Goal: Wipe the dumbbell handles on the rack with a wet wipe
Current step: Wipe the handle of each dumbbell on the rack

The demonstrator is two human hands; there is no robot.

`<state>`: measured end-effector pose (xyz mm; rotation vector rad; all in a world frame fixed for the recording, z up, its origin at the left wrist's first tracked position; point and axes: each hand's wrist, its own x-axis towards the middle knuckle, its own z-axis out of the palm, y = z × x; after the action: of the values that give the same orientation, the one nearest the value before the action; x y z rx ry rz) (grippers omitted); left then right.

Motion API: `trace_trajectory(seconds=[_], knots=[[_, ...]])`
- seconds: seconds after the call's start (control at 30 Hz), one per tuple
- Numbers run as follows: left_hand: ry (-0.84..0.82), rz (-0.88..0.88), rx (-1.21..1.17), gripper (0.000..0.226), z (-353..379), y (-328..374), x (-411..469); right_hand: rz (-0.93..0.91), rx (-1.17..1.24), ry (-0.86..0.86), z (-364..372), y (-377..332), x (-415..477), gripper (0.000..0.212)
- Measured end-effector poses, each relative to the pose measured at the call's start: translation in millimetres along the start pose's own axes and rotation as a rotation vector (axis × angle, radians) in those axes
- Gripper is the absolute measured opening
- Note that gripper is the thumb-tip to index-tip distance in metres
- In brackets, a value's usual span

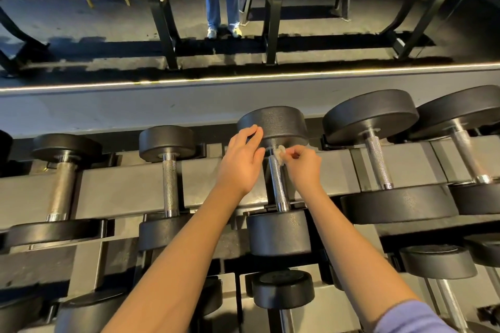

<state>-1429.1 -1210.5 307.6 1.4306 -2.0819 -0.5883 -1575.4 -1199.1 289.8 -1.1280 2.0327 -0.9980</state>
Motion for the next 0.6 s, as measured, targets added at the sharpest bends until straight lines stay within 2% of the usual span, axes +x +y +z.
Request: trace_trajectory(seconds=[0.17,0.33,0.43,0.5,0.6], knots=[[-0.008,-0.014,0.005,0.047,-1,0,-1,-0.003,-0.062,-0.107,-12,6,-7,0.010],[-0.037,-0.044,0.001,0.051,0,4,-3,0.069,-0.195,-0.268,-26,19,-30,0.005],[-0.054,-0.056,0.026,0.054,-3,11,-4,0.120,-0.283,-0.331,-31,22,-34,0.009],[-0.079,-0.062,0.037,0.055,-6,15,-7,0.098,-0.301,-0.308,-32,21,-38,0.008],[-0.091,-0.062,-0.034,0.047,-9,15,-18,-0.062,-0.259,-0.125,-39,18,-51,0.011]])
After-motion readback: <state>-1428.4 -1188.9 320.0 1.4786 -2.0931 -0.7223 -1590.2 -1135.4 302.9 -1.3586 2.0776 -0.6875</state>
